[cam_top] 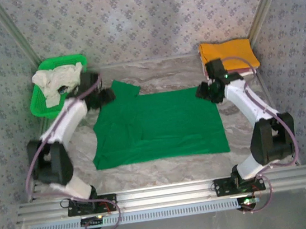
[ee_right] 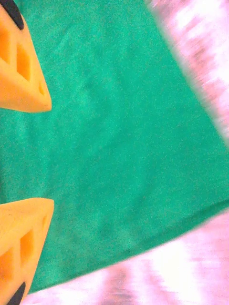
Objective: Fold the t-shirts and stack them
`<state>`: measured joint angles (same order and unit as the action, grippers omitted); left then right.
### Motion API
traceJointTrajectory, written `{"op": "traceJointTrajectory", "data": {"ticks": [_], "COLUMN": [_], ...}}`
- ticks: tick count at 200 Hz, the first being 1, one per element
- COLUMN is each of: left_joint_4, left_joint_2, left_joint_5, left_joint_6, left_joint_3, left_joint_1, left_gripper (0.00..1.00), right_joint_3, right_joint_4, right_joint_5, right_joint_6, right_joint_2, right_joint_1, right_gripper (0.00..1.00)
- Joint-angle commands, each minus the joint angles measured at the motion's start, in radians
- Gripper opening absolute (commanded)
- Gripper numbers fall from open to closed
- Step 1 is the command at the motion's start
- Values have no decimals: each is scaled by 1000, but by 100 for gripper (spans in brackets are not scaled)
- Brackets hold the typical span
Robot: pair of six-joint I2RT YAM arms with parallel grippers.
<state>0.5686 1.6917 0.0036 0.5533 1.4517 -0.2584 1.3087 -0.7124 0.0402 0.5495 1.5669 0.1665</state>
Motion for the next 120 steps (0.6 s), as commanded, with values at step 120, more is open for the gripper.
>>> {"op": "traceJointTrajectory", "data": {"ticks": [120], "left_joint_4": [278], "left_joint_2": [1110], "left_joint_5": [66], "left_joint_6": [-132], "left_joint_3": [1337], "left_joint_1": [71], "left_gripper": [59], "right_joint_3": [154], "right_joint_4": [223], "right_joint_5": [111], "right_joint_6": [-140], "right_joint_2": [301], "right_joint_1": [-106], "right_gripper": [55]}}
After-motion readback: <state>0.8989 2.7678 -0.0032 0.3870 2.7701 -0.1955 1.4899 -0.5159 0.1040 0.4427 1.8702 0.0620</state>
